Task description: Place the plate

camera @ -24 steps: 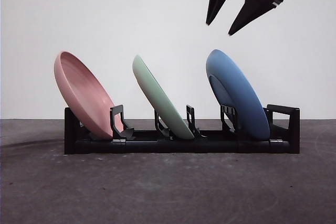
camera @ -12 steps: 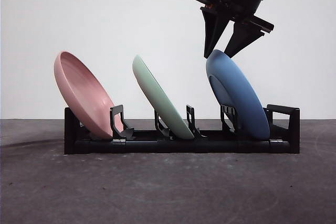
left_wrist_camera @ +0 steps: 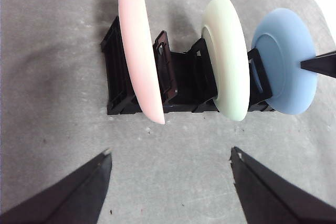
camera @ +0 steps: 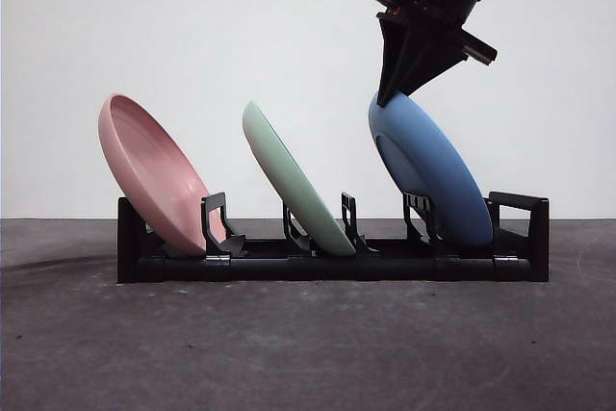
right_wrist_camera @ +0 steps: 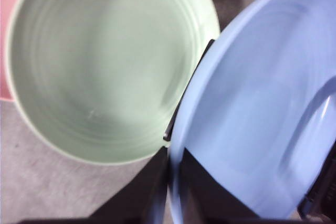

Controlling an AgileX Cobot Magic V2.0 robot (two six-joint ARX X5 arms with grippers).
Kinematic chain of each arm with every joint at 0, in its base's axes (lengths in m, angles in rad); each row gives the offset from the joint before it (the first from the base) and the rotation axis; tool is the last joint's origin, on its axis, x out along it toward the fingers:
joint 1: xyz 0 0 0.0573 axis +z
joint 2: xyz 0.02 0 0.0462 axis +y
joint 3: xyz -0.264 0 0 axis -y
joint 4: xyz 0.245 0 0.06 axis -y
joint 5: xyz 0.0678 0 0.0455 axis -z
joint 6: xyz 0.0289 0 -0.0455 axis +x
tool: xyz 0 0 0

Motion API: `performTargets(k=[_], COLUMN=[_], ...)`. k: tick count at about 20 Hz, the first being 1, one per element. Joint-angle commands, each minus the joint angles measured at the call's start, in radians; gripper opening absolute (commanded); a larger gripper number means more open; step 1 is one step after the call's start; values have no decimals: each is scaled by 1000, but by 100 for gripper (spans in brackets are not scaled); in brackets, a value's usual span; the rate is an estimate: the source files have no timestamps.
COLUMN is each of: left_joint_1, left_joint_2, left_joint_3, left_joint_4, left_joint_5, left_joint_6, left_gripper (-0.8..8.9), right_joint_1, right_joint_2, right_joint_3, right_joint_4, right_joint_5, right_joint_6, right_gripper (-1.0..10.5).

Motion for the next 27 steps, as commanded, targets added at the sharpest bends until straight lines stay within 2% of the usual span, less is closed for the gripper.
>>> performTargets(k=[1, 7, 11, 15, 20, 24, 27], left_joint_1=[-1, -1, -1, -1, -1, -1, -1], left_joint_2=[5, 5, 5, 5, 5, 5, 5], left_joint_3=[24, 24, 24, 24, 24, 24, 24], left_joint_4=[5, 9, 8, 8, 4, 2, 2], left_joint_5=[3, 3, 3, 3, 3, 2, 2], left_joint_6=[14, 14, 14, 14, 14, 35, 36], left_gripper=[362, 362, 361, 361, 361, 361, 361], right_joint_1=[11, 16, 56, 182, 382, 578, 733], right_joint_2=[-5, -80, -174, -323, -628, -787, -818], right_joint_3=[87, 277, 283, 158, -207, -436, -584], right_joint_4=[-14, -142, -194, -183, -10, 37, 44], right_joint_5=[-48, -87, -66, 116, 280, 499, 626], right_joint_6=[-11, -31, -47, -69, -64, -10, 38], right_gripper=[14, 14, 14, 14, 14, 14, 14])
